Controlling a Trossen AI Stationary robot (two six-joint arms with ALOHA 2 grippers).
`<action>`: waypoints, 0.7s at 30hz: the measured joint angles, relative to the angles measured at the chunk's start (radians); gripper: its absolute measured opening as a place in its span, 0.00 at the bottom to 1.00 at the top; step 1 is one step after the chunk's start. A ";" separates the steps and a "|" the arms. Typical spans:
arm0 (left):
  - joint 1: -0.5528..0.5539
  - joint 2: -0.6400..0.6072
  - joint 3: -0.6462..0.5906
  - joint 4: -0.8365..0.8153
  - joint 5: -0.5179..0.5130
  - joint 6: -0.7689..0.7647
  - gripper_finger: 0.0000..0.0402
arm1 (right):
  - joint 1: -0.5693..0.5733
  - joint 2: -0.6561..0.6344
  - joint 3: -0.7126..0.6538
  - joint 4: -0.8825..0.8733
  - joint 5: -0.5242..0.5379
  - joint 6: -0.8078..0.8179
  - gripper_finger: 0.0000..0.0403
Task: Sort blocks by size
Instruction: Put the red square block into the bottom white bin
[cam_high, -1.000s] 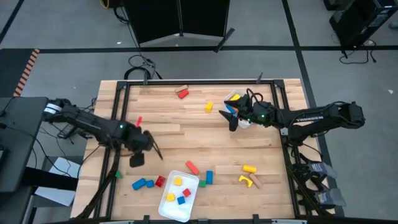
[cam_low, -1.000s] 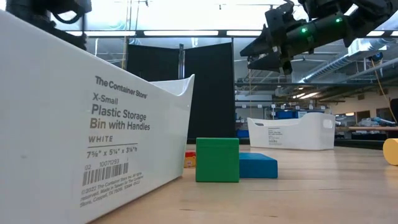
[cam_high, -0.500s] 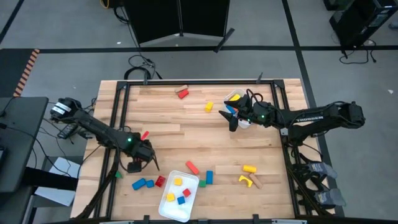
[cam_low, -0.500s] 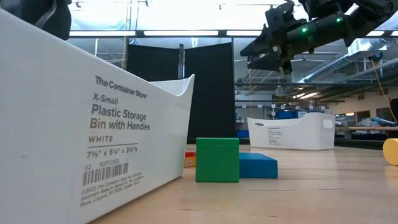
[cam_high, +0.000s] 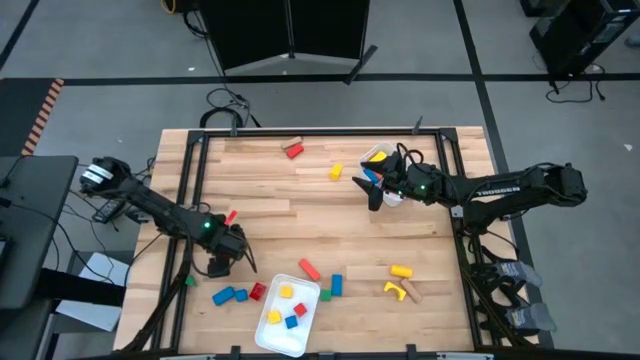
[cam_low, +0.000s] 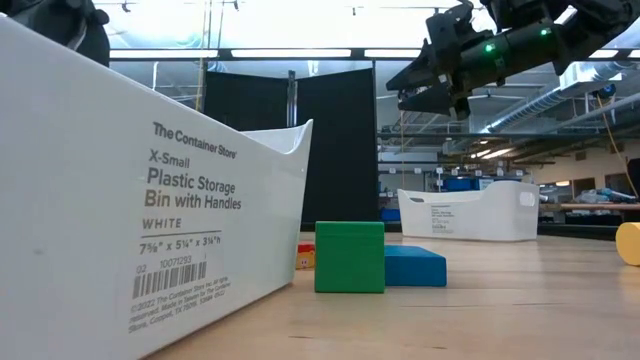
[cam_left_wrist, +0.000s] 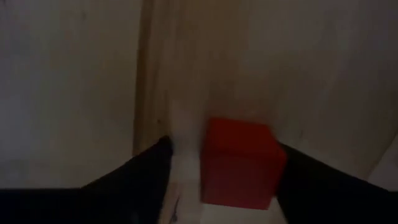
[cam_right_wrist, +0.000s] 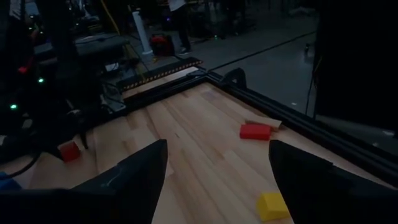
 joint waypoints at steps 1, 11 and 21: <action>0.000 0.001 0.000 0.005 0.004 0.004 0.57 | 0.000 0.000 0.000 0.000 0.008 0.000 0.72; 0.044 -0.003 0.072 0.036 -0.036 0.053 0.35 | -0.001 0.000 -0.001 0.054 0.021 -0.024 0.71; 0.301 -0.004 0.322 0.452 -0.251 0.421 0.35 | 0.047 -0.001 0.043 0.387 -0.027 -0.210 0.70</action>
